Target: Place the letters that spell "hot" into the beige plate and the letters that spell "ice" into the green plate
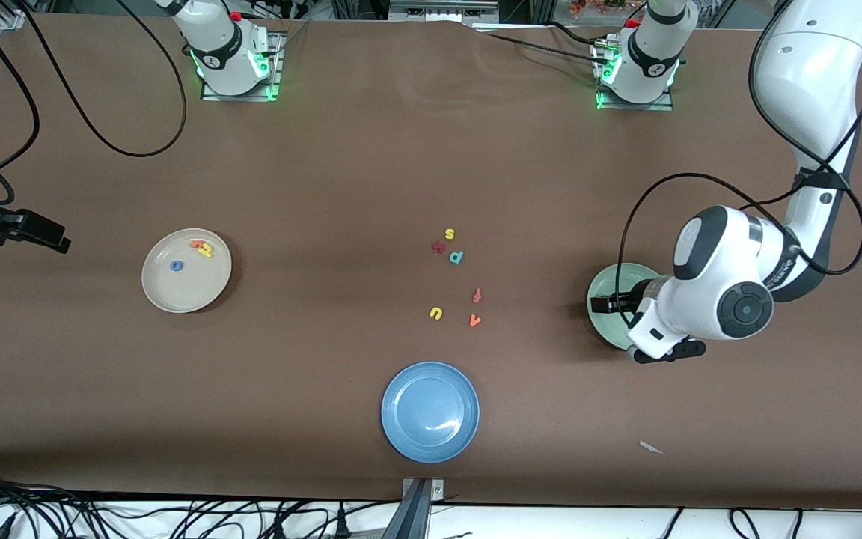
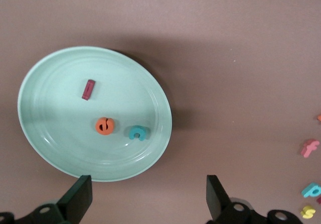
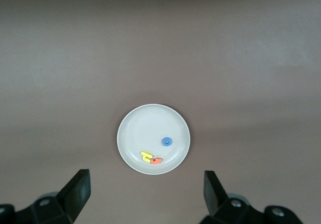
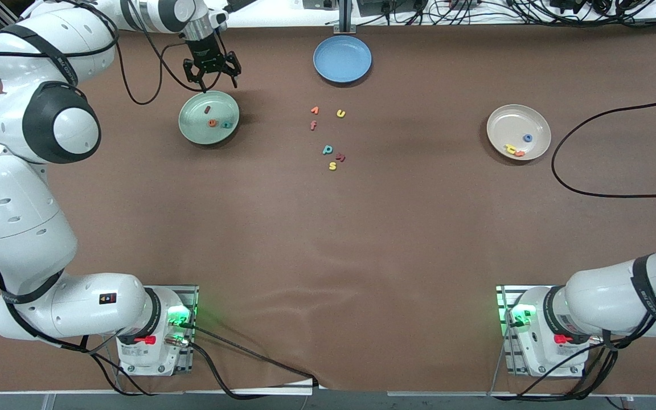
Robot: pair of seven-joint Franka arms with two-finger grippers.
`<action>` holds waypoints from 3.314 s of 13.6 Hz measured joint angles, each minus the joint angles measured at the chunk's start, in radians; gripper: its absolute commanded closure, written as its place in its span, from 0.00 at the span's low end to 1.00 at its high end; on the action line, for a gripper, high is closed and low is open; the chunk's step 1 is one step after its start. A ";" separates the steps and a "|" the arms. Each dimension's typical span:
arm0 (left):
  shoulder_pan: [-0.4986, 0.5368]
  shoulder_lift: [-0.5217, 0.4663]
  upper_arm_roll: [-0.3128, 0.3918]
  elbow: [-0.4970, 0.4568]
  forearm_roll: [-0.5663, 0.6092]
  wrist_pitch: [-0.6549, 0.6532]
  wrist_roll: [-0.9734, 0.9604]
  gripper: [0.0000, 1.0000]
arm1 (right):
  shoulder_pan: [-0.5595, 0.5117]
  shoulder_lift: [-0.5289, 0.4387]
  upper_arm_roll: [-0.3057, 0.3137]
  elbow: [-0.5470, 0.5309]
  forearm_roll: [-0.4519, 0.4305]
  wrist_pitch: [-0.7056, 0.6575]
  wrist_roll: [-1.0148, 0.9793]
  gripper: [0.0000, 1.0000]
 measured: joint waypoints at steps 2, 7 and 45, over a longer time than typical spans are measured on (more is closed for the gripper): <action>0.005 -0.036 0.000 0.000 0.000 -0.005 0.107 0.00 | 0.000 0.000 0.000 0.001 0.000 0.000 0.000 0.00; 0.021 -0.147 0.004 -0.002 0.000 -0.025 0.201 0.00 | -0.001 0.000 0.000 0.002 0.000 0.001 0.000 0.00; -0.168 -0.703 0.372 -0.351 -0.083 -0.034 0.382 0.00 | -0.007 0.000 -0.001 0.005 0.000 0.003 0.000 0.00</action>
